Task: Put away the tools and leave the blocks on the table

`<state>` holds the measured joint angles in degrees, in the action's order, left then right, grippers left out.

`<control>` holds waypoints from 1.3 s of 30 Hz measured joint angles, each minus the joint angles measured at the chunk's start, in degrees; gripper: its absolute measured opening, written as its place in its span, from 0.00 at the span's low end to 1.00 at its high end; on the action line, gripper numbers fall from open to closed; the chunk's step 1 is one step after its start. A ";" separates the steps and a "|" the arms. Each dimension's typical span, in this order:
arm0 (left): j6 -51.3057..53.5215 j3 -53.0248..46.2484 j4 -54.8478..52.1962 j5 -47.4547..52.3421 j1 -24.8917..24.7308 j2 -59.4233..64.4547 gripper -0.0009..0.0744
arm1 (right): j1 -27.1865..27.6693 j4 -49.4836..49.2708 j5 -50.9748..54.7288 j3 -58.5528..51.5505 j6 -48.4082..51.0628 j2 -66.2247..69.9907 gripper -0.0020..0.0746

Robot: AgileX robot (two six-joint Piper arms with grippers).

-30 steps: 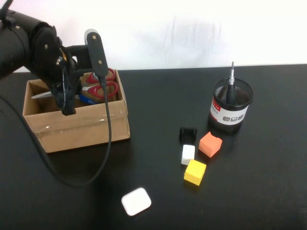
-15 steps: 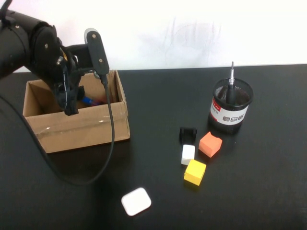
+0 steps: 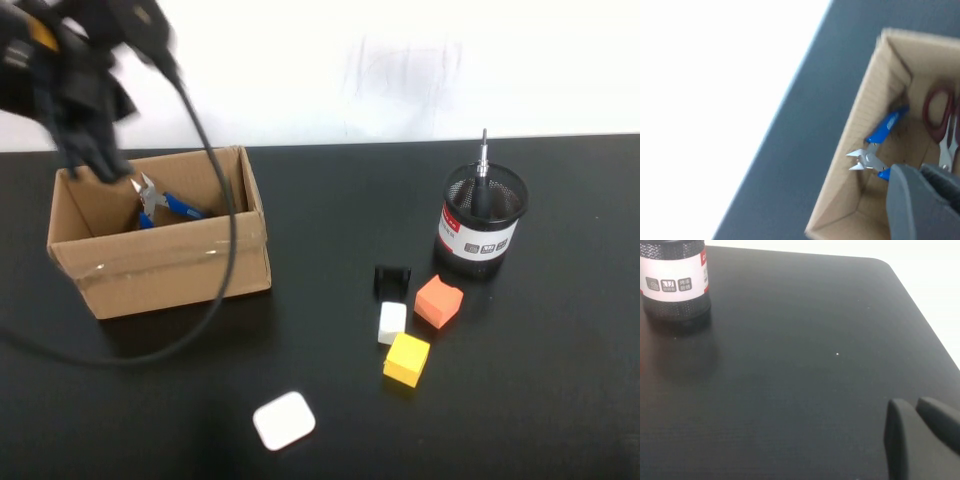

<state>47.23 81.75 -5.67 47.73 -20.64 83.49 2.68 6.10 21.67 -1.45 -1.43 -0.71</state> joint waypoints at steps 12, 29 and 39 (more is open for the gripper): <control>-6.34 -6.24 8.41 8.11 0.00 -32.33 0.01 | 0.00 0.00 0.00 0.00 0.00 0.00 0.02; -11.58 -32.05 28.89 0.45 0.00 -53.97 0.01 | 0.00 0.00 0.00 0.00 0.00 0.00 0.02; -11.68 -33.46 28.95 0.87 0.00 -53.97 0.01 | 0.00 0.00 0.00 0.00 0.00 0.00 0.02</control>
<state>35.55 48.29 23.28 48.60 -20.64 29.52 2.68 6.10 21.67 -1.45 -1.43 -0.71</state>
